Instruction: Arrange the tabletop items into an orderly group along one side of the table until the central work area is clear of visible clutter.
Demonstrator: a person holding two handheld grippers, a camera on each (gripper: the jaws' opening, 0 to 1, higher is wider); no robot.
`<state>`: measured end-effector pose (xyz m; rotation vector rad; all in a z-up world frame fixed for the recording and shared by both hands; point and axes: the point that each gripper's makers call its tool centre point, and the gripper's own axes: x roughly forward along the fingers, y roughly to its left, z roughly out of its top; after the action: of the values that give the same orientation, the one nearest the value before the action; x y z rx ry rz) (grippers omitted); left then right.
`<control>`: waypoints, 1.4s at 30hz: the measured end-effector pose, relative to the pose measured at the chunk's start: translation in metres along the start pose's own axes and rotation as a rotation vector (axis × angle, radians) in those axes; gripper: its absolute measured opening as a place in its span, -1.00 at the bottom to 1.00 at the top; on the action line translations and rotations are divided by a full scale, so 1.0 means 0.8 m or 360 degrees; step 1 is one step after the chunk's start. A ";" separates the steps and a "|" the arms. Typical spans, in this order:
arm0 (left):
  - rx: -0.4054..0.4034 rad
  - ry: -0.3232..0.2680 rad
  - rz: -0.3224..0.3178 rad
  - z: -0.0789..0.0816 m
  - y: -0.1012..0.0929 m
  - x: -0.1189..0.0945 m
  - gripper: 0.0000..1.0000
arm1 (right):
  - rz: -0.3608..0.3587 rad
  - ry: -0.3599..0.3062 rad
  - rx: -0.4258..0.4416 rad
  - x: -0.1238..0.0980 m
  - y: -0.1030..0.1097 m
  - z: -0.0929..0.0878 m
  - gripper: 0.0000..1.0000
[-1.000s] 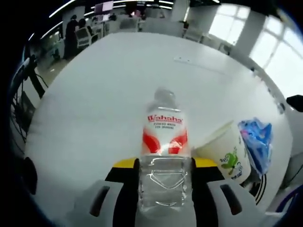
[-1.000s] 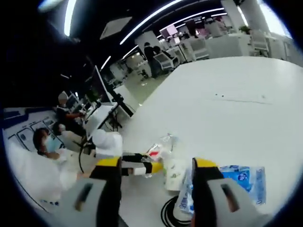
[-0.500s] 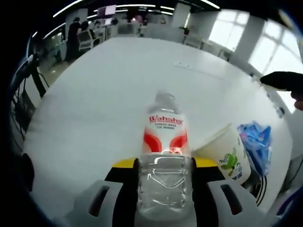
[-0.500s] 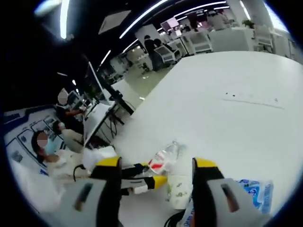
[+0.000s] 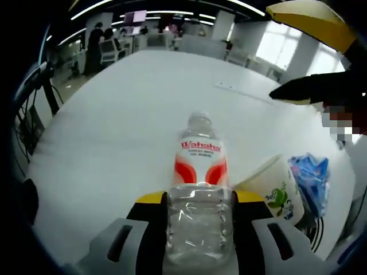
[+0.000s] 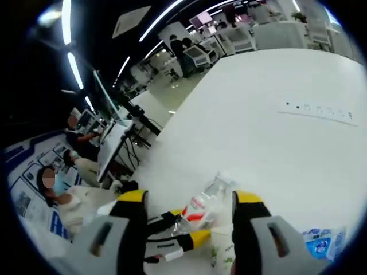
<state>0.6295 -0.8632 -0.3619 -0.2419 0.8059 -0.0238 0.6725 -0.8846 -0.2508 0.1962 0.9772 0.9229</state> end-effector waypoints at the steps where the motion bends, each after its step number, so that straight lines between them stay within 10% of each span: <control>1: 0.0009 -0.0009 0.0006 0.000 -0.001 0.000 -0.18 | -0.0008 0.0018 -0.0011 0.006 -0.004 -0.001 0.11; 26: 0.0151 -0.0068 0.0012 -0.004 -0.001 0.007 -0.13 | -0.0282 0.0223 0.0440 0.113 -0.072 -0.031 -0.28; 31: 0.0173 -0.0063 0.0001 -0.004 -0.003 0.008 -0.13 | -0.0250 0.0065 0.0566 0.128 -0.080 -0.024 -0.41; 35: 0.0492 -0.0066 0.0040 -0.015 -0.008 0.008 -0.09 | -0.0266 0.0013 0.0821 0.126 -0.086 -0.025 -0.53; 42: 0.0464 -0.0073 0.0014 -0.014 -0.007 0.006 -0.08 | -0.0204 -0.0077 0.0846 0.112 -0.080 -0.018 -0.60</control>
<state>0.6250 -0.8718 -0.3712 0.0368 0.7477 -0.1265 0.7194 -0.8607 -0.3490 0.5942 1.1616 0.5238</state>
